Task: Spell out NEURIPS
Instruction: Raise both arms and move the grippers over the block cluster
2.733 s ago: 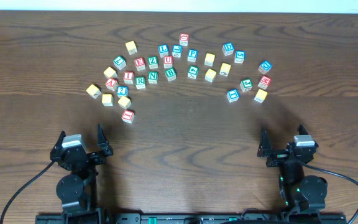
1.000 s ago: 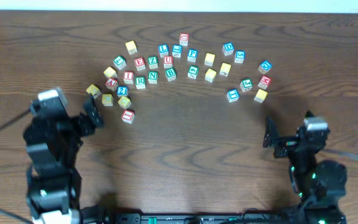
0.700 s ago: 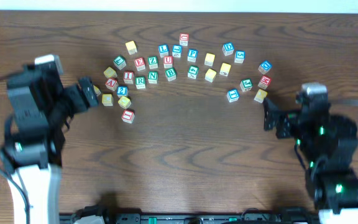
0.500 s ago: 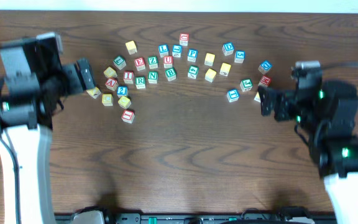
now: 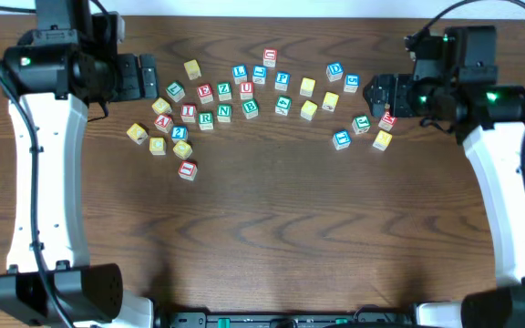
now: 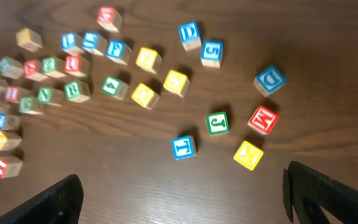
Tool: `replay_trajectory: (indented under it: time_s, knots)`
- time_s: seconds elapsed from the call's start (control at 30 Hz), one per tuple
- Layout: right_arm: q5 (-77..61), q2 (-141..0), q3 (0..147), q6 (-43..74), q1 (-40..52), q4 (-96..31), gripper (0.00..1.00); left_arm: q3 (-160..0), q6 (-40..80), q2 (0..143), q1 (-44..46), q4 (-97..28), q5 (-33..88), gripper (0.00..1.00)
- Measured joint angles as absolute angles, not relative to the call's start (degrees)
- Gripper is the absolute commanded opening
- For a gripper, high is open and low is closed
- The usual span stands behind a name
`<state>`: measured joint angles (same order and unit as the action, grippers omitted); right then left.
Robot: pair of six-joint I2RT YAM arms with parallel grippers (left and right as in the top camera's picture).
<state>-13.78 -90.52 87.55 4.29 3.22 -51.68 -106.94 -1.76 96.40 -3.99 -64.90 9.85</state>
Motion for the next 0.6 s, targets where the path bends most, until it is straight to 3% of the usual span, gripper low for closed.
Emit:
replay_trajectory:
  time_s: [0.2,0.47,0.6]
  knots:
    - [-13.69,-92.9,87.59,4.32,3.25,-52.16,0.99,-106.98,-1.65,96.57,-3.97,-62.89,10.41,0.99]
    - [-13.72,-92.97,87.7,4.29,3.25,-52.51,0.99,-107.48,1.96,100.38,1.08,-58.0,7.11,0.84]
    - [-13.72,-92.97,87.7,4.32,3.22,-52.51,0.99,-107.5,4.78,105.38,4.38,-56.05,5.34,0.84]
